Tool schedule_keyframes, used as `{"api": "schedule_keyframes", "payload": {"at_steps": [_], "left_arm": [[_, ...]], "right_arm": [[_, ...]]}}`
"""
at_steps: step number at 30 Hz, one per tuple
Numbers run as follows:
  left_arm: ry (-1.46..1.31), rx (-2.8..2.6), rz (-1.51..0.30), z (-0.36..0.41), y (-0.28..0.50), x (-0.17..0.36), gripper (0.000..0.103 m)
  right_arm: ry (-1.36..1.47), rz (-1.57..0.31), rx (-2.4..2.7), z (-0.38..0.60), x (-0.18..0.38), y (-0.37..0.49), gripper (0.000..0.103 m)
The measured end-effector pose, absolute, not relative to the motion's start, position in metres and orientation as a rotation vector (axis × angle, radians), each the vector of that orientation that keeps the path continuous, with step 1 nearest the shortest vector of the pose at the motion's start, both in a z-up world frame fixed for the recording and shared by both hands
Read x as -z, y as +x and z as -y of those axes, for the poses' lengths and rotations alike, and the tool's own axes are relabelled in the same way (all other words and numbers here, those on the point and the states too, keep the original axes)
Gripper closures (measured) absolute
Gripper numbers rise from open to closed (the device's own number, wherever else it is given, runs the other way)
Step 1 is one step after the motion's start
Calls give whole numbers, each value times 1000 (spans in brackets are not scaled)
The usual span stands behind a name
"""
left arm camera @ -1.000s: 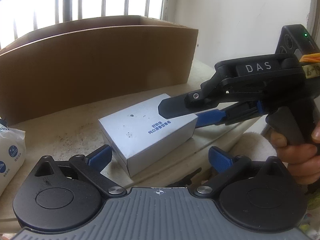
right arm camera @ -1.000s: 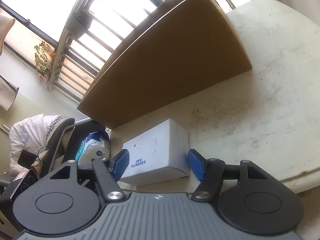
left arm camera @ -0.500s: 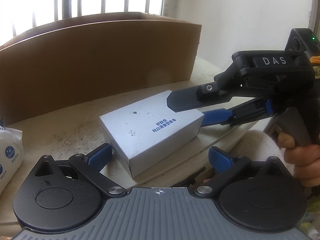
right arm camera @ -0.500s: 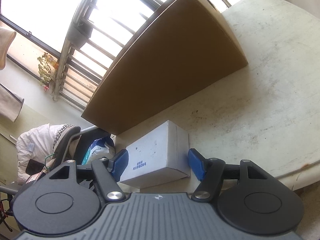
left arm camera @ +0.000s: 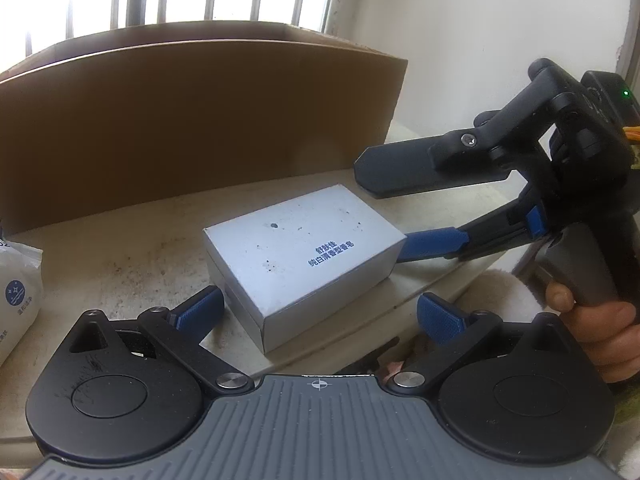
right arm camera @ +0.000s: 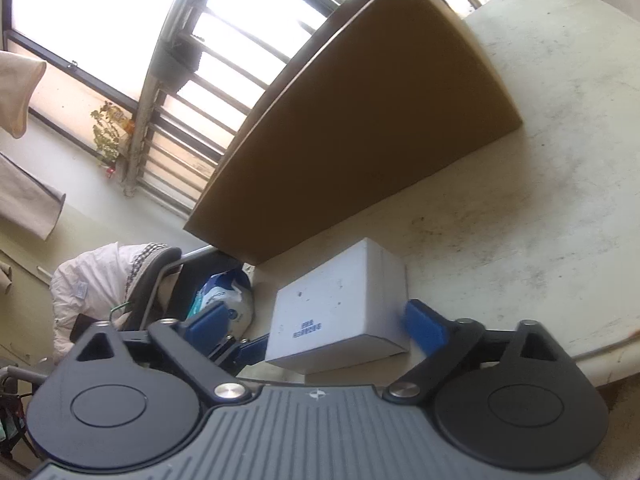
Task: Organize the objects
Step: 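Close the right gripper around the small white box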
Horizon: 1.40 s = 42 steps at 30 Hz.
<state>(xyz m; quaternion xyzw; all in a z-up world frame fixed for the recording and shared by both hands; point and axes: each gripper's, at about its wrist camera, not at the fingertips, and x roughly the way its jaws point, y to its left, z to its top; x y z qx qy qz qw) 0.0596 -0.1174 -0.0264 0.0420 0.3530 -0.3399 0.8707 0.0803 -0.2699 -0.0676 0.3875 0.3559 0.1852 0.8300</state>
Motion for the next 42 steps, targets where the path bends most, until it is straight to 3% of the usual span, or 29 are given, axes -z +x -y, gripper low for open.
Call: {"api": "schedule_keyframes", "payload": {"at_steps": [23, 28, 36, 42], "left_arm": [[74, 736, -716, 109, 57, 27, 0], [106, 709, -700, 115, 53, 27, 2], [99, 675, -674, 109, 49, 27, 19], [81, 653, -663, 103, 45, 27, 33]], "right_arm": [[769, -741, -397, 265, 65, 75, 1], [712, -683, -351, 269, 59, 66, 13], [666, -695, -298, 267, 66, 69, 40], [626, -707, -282, 259, 66, 68, 47]]}}
